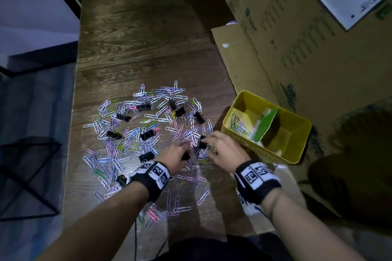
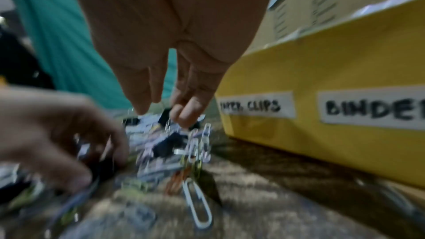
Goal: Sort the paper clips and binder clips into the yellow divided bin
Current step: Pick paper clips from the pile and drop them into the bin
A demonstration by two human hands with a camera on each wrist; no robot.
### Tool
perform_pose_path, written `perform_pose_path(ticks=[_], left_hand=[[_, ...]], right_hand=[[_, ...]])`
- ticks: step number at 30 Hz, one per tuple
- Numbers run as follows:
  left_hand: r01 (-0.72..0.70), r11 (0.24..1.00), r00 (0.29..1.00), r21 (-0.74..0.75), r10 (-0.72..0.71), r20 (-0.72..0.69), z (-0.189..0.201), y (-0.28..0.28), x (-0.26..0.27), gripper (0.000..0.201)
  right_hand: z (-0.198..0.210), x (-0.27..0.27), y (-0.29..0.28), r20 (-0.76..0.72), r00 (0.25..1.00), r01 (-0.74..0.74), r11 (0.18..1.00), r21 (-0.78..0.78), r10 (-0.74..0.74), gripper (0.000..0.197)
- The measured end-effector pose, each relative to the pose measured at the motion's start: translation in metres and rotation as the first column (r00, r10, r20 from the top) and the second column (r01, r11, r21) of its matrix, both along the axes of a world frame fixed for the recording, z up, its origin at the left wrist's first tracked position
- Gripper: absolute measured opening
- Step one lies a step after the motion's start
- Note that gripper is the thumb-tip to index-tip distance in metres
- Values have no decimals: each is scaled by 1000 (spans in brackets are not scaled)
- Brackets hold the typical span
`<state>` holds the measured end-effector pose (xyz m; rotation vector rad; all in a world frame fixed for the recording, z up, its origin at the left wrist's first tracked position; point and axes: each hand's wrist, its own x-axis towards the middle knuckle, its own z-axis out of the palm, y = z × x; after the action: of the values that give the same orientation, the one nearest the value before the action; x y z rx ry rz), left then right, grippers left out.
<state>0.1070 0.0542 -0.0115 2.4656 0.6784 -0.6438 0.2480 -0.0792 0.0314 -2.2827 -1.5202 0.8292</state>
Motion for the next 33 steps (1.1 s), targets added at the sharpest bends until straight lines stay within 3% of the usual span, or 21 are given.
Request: perform_pose_path(ticks=[3, 6, 10, 13, 17, 21, 25, 30, 33], left_hand=[[-23, 999, 992, -23, 25, 123, 1, 6, -4, 28], [-56, 998, 981, 43, 47, 189, 8, 22, -9, 31], [-47, 978, 990, 203, 18, 140, 12, 54, -12, 33], [-6, 961, 989, 276, -35, 144, 12, 65, -5, 35], [179, 970, 926, 167, -223, 306, 10, 45, 36, 42], [376, 914, 903, 150, -398, 160, 3, 10, 77, 63], [440, 870, 886, 222, -460, 50, -3, -10, 77, 62], [518, 819, 839, 246, -543, 44, -8, -18, 37, 51], [418, 867, 872, 272, -467, 148, -7, -8, 25, 45]], right_hand=[[-22, -10, 16, 83, 996, -19, 987, -157, 33, 45], [-34, -15, 29, 154, 988, 17, 980, -197, 14, 38], [-41, -14, 35, 164, 986, 26, 982, -186, 5, 31], [-29, -11, 31, 98, 993, 67, 994, -91, -58, 32], [-9, -13, 4, 69, 983, 168, 986, -1, -167, 33], [-16, -12, -35, 112, 967, 241, 962, -129, -227, 33], [-29, -6, -56, 181, 954, 285, 913, -291, -240, 34], [-32, -8, -62, 226, 939, 315, 911, -266, -259, 34], [-29, -23, -53, 260, 945, 248, 954, -166, -200, 35]])
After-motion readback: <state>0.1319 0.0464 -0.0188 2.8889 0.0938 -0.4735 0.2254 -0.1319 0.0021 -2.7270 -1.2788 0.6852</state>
